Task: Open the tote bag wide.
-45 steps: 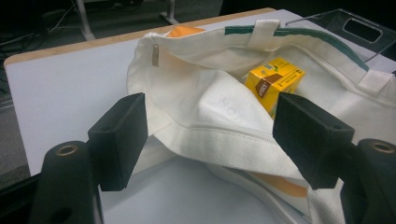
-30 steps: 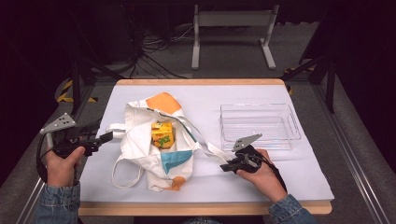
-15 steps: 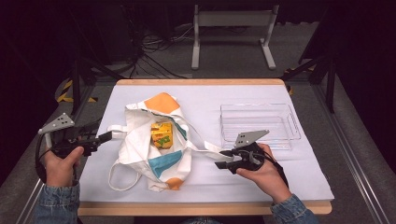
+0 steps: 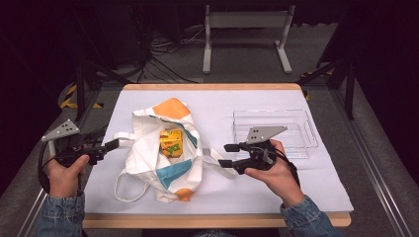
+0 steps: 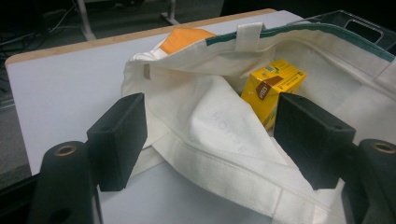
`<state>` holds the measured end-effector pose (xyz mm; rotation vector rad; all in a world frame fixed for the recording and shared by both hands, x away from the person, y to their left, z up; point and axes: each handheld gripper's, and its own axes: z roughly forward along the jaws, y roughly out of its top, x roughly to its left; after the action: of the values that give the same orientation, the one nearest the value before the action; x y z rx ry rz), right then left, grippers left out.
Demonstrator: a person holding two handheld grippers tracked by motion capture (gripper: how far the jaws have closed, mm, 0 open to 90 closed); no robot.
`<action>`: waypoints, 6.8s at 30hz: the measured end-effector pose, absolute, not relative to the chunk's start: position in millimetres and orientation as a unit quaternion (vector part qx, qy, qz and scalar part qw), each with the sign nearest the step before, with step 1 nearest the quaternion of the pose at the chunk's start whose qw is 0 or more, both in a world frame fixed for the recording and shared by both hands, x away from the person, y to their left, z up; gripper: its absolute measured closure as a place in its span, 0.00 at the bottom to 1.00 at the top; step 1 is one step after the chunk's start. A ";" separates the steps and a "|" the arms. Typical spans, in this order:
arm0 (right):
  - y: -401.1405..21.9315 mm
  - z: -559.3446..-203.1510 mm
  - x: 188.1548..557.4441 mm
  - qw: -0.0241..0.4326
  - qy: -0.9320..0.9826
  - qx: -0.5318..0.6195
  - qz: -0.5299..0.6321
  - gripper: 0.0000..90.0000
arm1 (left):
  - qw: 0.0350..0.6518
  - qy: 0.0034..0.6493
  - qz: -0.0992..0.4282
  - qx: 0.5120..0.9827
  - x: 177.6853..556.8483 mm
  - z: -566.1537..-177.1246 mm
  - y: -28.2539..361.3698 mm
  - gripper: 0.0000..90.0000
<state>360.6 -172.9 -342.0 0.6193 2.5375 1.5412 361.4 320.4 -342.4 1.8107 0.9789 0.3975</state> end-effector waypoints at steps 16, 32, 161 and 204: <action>-119.5 -315.0 387.4 0.076 0.826 0.172 0.531 0.48 | 0.493 0.391 0.171 0.758 357.7 -344.3 317.5 0.35; -67.8 -323.5 414.5 0.092 0.829 0.169 0.525 0.53 | 0.495 0.359 0.178 0.771 359.4 -346.9 309.2 0.41; -112.8 -343.3 436.4 0.142 0.802 0.230 0.533 0.63 | 0.485 0.347 0.100 0.797 379.1 -369.4 296.3 0.42; -65.7 -419.5 512.6 0.150 0.780 0.378 0.475 0.91 | 0.502 0.340 0.108 0.787 373.9 -365.1 301.4 0.43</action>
<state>512.6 -65.7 -419.5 1.0872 2.2402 1.3653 373.9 301.4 -365.1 1.9025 0.8220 0.2621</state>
